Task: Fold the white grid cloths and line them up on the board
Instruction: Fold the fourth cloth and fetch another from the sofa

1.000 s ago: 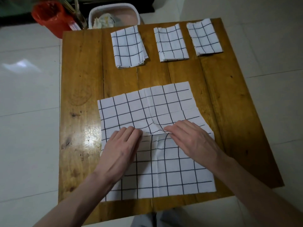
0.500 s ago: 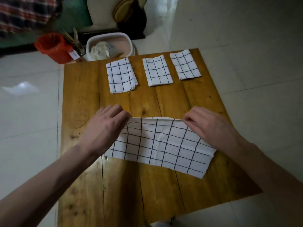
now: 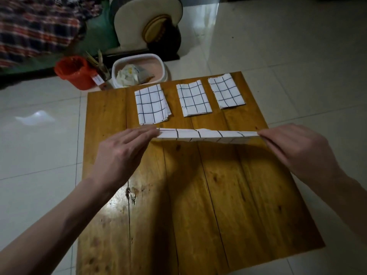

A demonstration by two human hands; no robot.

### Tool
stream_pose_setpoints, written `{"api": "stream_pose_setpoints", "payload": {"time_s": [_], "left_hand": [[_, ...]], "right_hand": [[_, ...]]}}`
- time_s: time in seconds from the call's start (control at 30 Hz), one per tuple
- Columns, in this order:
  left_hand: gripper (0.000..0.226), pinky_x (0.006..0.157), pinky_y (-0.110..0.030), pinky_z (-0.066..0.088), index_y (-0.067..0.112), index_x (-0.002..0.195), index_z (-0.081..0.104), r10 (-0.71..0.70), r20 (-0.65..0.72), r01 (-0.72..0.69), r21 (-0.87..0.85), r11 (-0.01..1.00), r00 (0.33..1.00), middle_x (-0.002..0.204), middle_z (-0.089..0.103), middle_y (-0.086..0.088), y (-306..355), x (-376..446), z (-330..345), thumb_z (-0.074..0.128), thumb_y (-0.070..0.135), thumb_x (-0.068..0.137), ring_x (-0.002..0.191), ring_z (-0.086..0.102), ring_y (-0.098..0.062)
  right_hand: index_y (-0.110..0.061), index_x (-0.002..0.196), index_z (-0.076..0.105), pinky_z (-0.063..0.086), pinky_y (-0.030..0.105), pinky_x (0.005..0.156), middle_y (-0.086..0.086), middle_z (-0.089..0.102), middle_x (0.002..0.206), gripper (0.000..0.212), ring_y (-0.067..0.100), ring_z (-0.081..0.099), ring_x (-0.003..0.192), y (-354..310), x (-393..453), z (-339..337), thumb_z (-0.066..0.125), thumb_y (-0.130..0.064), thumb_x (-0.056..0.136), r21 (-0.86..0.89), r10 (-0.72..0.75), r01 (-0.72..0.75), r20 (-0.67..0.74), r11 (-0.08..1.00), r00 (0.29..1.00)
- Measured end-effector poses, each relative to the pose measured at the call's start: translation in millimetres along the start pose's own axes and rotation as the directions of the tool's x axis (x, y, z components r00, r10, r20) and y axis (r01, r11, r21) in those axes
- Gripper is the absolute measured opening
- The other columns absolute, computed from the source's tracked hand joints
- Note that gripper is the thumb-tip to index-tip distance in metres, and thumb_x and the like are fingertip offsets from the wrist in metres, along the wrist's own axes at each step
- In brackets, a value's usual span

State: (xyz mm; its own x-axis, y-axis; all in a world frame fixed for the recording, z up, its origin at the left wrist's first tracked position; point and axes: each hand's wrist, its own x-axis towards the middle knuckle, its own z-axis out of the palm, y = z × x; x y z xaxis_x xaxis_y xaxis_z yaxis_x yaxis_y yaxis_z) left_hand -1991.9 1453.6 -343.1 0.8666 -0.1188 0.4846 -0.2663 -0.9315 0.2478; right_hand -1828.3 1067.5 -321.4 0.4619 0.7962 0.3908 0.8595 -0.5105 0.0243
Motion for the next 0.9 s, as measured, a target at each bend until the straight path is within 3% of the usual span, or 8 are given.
{"api": "stream_pose_setpoints", "payload": {"time_s": [0.13, 0.2, 0.3, 0.47, 0.67, 0.8, 0.9], "left_hand": [[0.034, 0.097, -0.042, 0.052, 0.009, 0.131, 0.071, 0.027, 0.073, -0.029, 0.026, 0.999, 0.997, 0.13, 0.072, -0.006, 12.7, -33.3, 15.4, 0.059, 0.012, 0.099, 0.119, 0.063, -0.015], [0.039, 0.101, -0.045, 0.052, 0.008, 0.133, 0.07, 0.015, 0.123, -0.017, 0.012, 1.0, 0.992, 0.133, 0.071, -0.007, 19.8, -57.3, 28.7, 0.064, 0.0, 0.095, 0.121, 0.065, -0.017], [0.053, 0.106, -0.048, 0.051, 0.012, 0.14, 0.064, -0.03, 0.212, 0.03, 0.006, 1.0, 0.977, 0.139, 0.067, -0.006, 28.1, -99.3, 53.1, 0.064, -0.007, 0.09, 0.127, 0.061, -0.016], [0.095, 0.107, -0.052, 0.042, 0.014, 0.143, 0.063, -0.122, 0.437, 0.092, 0.091, 0.992, 0.891, 0.146, 0.063, -0.007, 54.4, -152.2, 87.1, 0.091, -0.013, 0.056, 0.133, 0.059, -0.019], [0.104, 0.107, -0.046, 0.045, 0.012, 0.145, 0.059, -0.184, 0.529, 0.141, 0.12, 0.983, 0.829, 0.147, 0.06, -0.01, 73.4, -185.7, 100.7, 0.096, -0.008, 0.049, 0.133, 0.06, -0.022], [0.097, 0.118, -0.044, 0.038, 0.01, 0.15, 0.055, -0.205, 0.545, 0.143, 0.154, 0.978, 0.813, 0.156, 0.052, -0.012, 76.1, -195.7, 99.9, 0.092, -0.005, 0.061, 0.144, 0.048, -0.025], [0.064, 0.13, -0.037, 0.012, 0.009, 0.16, 0.038, -0.197, 0.486, 0.144, 0.145, 0.979, 0.851, 0.165, 0.039, -0.013, 81.5, -203.5, 102.3, 0.058, 0.011, 0.099, 0.157, 0.026, -0.026]], "right_hand": [[0.002, 0.111, 0.076, 0.06, 0.041, 0.072, 0.019, 0.078, 0.1, 0.024, 0.034, 0.076, 0.084, -22.1, -39.7, 19.9, 0.067, -0.007, 0.091, -0.03, 0.081, -0.08, 0.03, 0.996, 0.996], [0.002, 0.111, 0.077, 0.06, 0.04, 0.074, 0.018, 0.077, 0.101, 0.024, 0.034, 0.076, 0.086, -36.2, -60.9, 33.7, 0.072, 0.006, 0.089, -0.032, 0.135, -0.134, 0.06, 0.991, 0.989], [0.001, 0.111, 0.077, 0.061, 0.039, 0.072, 0.017, 0.078, 0.1, 0.041, 0.033, 0.077, 0.085, -59.6, -91.4, 54.2, 0.085, 0.01, 0.072, -0.022, 0.261, -0.26, 0.124, 0.965, 0.957], [0.005, 0.108, 0.076, 0.062, 0.043, 0.074, 0.022, 0.077, 0.103, 0.048, 0.036, 0.078, 0.088, -88.3, -132.0, 87.1, 0.089, 0.015, 0.063, -0.026, 0.389, -0.394, 0.225, 0.919, 0.893], [0.002, 0.111, 0.076, 0.062, 0.045, 0.082, 0.022, 0.074, 0.118, 0.047, 0.037, 0.075, 0.105, -106.1, -168.0, 103.3, 0.088, 0.013, 0.067, -0.041, 0.445, -0.455, 0.308, 0.889, 0.841], [0.0, 0.119, 0.074, 0.061, 0.051, 0.089, 0.021, 0.071, 0.127, 0.047, 0.038, 0.07, 0.116, -112.7, -184.9, 107.6, 0.086, 0.008, 0.074, -0.066, 0.476, -0.485, 0.347, 0.872, 0.808], [-0.002, 0.129, 0.069, 0.055, 0.055, 0.1, 0.019, 0.066, 0.136, 0.04, 0.036, 0.062, 0.13, -119.3, -189.9, 108.9, 0.076, -0.003, 0.09, -0.051, 0.502, -0.516, 0.333, 0.855, 0.798]]}}
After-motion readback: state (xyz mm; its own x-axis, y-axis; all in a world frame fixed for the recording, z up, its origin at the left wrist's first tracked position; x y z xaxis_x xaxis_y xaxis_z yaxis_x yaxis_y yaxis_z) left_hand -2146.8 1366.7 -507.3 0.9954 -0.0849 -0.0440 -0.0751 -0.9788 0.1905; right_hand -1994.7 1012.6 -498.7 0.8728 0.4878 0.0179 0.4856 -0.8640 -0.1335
